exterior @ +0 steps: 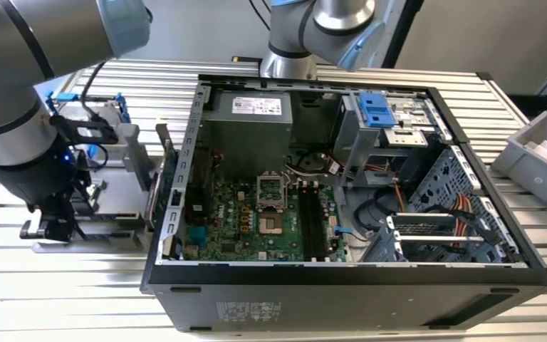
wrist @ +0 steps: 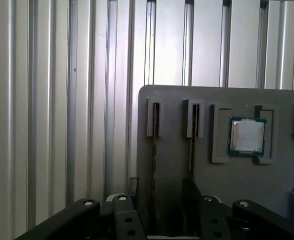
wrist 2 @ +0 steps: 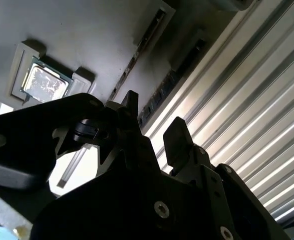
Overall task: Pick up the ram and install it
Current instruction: 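Pick up the ram and move it above insertion slot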
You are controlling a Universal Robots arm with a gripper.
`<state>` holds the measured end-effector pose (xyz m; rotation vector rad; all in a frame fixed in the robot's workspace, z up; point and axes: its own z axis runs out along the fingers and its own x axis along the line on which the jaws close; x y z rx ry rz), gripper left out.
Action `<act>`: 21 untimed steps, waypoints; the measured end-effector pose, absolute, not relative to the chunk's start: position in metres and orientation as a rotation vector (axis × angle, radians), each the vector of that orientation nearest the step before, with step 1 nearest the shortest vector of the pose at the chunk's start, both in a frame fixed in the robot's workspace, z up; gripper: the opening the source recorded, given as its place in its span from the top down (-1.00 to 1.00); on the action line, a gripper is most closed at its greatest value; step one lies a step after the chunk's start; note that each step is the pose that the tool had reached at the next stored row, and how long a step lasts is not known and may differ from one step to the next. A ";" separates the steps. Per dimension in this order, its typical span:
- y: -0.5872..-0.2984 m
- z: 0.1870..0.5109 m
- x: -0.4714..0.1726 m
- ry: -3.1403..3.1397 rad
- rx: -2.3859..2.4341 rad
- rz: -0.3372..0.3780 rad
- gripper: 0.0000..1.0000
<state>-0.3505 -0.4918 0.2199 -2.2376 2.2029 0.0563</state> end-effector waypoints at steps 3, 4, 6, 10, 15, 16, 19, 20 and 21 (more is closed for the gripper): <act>-0.492 0.215 -0.350 2.207 -2.234 0.056 -1.00; -0.493 0.214 -0.350 2.208 -2.232 0.056 -1.00; -0.493 0.210 -0.350 2.211 -2.229 0.056 -1.00; -0.495 0.204 -0.351 2.220 -2.221 0.056 -1.00; -0.497 0.198 -0.350 2.225 -2.215 0.056 -1.00; -0.497 0.197 -0.350 2.225 -2.215 0.056 -1.00; -0.497 0.194 -0.350 2.225 -2.215 0.056 -1.00; -0.497 0.193 -0.350 2.225 -2.215 0.056 -1.00; -0.497 0.193 -0.350 2.225 -2.215 0.056 -1.00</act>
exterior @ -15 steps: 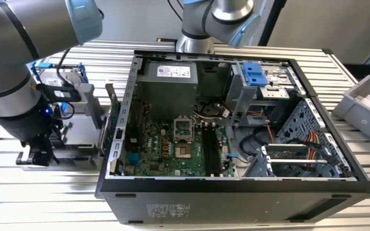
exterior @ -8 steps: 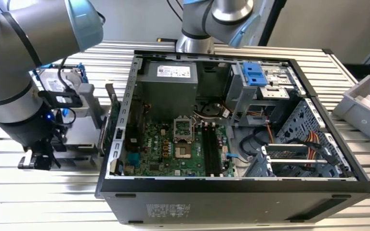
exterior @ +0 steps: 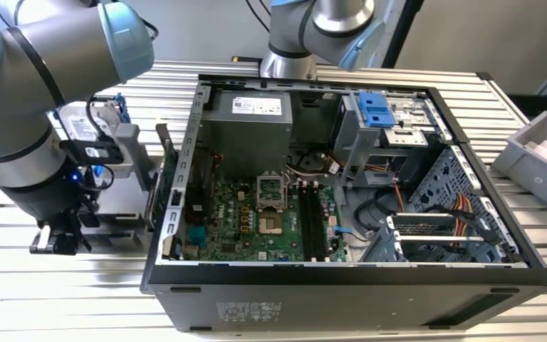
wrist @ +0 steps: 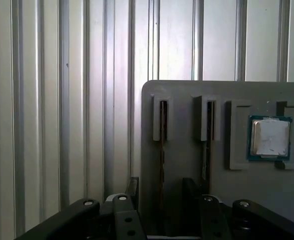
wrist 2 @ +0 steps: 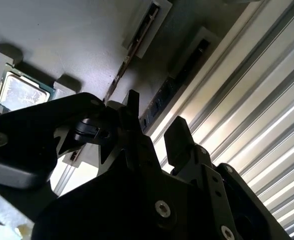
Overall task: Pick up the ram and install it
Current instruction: 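Pick up the ram and move it above insertion slot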
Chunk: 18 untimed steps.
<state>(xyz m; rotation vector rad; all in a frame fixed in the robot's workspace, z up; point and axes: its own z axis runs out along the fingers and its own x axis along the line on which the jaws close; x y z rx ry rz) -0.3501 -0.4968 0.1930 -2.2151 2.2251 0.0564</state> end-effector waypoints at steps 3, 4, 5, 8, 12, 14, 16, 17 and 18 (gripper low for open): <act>-0.496 0.192 -0.350 2.226 -2.214 0.056 -1.00; -0.496 0.191 -0.350 2.226 -2.214 0.056 -1.00; -0.495 0.191 -0.350 2.227 -2.213 0.056 -1.00; -0.494 0.190 -0.350 2.228 -2.212 0.056 -1.00; -0.494 0.190 -0.350 2.228 -2.212 0.057 -1.00; -0.493 0.190 -0.350 2.228 -2.212 0.057 -1.00; -0.492 0.190 -0.350 2.228 -2.211 0.057 -1.00; -0.492 0.190 -0.350 2.228 -2.212 0.057 -1.00; -0.492 0.190 -0.350 2.228 -2.212 0.057 -1.00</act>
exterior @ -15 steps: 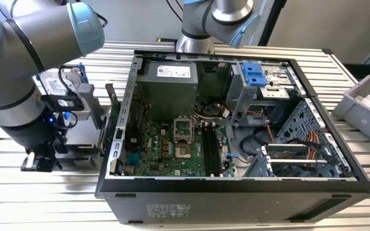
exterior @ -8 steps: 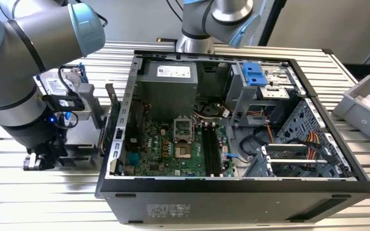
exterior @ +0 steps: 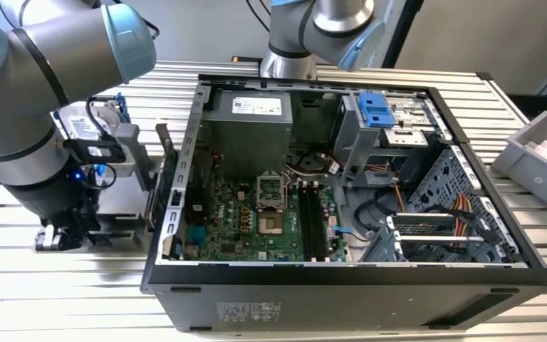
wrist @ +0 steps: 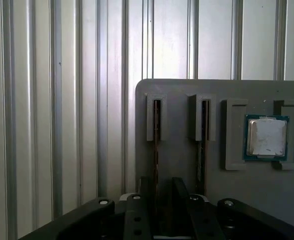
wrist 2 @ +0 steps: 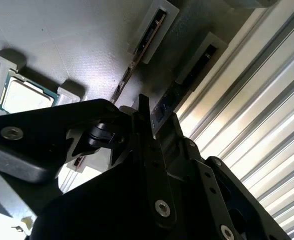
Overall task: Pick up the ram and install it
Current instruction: 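Pick up the ram and move it above insertion slot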
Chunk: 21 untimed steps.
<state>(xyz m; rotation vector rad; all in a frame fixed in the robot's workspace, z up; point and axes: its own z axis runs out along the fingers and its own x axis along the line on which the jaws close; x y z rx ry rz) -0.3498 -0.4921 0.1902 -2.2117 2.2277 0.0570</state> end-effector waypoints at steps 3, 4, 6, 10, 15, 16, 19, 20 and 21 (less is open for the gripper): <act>-0.492 0.190 -0.350 2.228 -2.212 0.057 -1.00; -0.492 0.190 -0.350 2.228 -2.212 0.057 -1.00; -0.492 0.190 -0.350 2.228 -2.212 0.057 1.00; -0.492 0.190 -0.350 2.228 -2.212 0.057 1.00; -0.492 0.190 -0.350 2.228 -2.212 0.057 1.00; -0.492 0.190 -0.350 2.228 -2.212 0.057 1.00; -0.492 0.190 -0.350 2.228 -2.212 0.057 1.00; -0.492 0.190 -0.350 2.228 -2.212 0.057 1.00; -0.492 0.190 -0.350 2.228 -2.212 0.057 1.00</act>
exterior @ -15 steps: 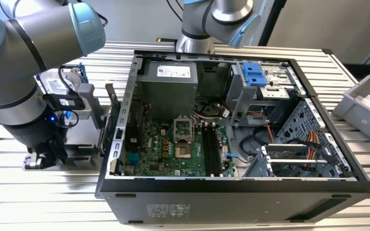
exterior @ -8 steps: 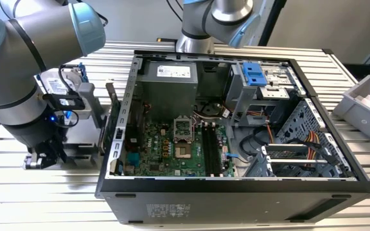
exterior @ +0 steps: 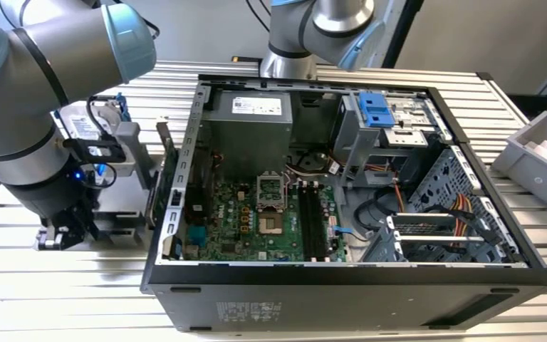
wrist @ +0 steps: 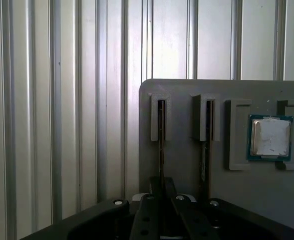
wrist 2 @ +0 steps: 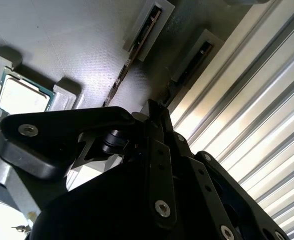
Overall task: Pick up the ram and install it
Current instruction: 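Pick up the ram and move it above insertion slot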
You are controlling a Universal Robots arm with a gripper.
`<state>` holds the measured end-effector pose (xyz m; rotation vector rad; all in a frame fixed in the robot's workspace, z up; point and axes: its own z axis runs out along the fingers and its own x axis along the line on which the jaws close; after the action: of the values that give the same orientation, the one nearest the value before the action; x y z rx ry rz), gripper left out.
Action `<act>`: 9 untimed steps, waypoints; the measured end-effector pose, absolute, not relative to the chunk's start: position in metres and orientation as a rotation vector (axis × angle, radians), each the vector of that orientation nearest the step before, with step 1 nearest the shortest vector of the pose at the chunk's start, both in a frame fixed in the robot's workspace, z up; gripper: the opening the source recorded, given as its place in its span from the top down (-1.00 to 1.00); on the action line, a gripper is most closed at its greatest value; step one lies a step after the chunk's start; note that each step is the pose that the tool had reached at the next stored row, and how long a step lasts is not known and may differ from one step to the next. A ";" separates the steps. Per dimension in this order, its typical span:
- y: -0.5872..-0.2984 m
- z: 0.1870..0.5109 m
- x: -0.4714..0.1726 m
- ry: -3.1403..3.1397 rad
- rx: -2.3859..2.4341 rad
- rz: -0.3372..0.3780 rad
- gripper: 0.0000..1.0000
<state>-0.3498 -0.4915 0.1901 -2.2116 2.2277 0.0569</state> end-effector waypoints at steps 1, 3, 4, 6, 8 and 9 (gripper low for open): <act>-0.492 0.190 -0.350 2.228 -2.212 0.057 1.00; -0.491 0.190 -0.350 2.228 -2.212 0.057 1.00; -0.491 0.190 -0.350 2.228 -2.212 0.057 1.00; -0.491 0.191 -0.350 2.228 -2.212 0.057 1.00; -0.491 0.193 -0.350 2.228 -2.212 0.057 1.00; -0.491 0.194 -0.350 2.228 -2.212 0.057 1.00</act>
<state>-0.3499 -0.4915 0.1944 -2.2116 2.2278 0.0570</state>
